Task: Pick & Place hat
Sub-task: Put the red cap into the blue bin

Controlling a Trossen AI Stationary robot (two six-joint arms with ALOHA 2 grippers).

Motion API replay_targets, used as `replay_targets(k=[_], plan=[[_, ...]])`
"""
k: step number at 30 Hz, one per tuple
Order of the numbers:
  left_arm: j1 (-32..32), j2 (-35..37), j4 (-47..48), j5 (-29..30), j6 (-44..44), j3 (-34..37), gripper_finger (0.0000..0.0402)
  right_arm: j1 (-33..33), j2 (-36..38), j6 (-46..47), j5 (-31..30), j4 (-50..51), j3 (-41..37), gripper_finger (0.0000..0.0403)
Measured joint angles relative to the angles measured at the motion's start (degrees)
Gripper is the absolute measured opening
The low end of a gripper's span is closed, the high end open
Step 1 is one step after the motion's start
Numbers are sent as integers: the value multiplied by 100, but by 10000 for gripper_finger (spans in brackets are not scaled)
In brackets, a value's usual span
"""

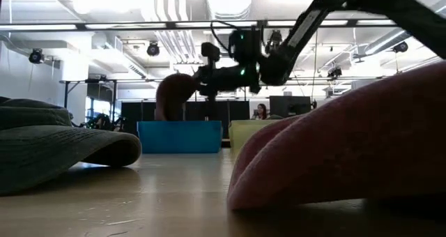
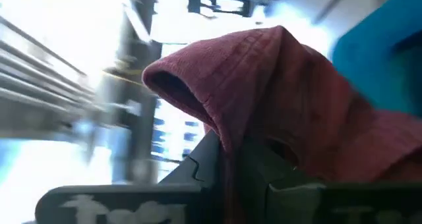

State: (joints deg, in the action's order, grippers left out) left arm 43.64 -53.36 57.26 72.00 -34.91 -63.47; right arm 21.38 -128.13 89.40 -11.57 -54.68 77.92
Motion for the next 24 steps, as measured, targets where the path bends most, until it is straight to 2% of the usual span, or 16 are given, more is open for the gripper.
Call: replay_targets(k=[2,5,10,12,16,24], plan=[[-53,-2,87,-6,-135,4,158,21,-287,341,-85,-327,177,27],[-120,-7,149,-42,-363,6,158,22,-469,629,-158,-188,294,27],[-118,-11,212,-69,-586,38,158,-30,-367,260,-195,116,252,28],[-120,-11,213,-69,-625,91,158,-11,-142,67,-114,569,194,28],[-120,-27,224,-71,-724,126,158,92,171,-422,417,1627,268,28],[-120,-49,199,-63,-742,128,158,195,804,-666,318,3855,329,55]])
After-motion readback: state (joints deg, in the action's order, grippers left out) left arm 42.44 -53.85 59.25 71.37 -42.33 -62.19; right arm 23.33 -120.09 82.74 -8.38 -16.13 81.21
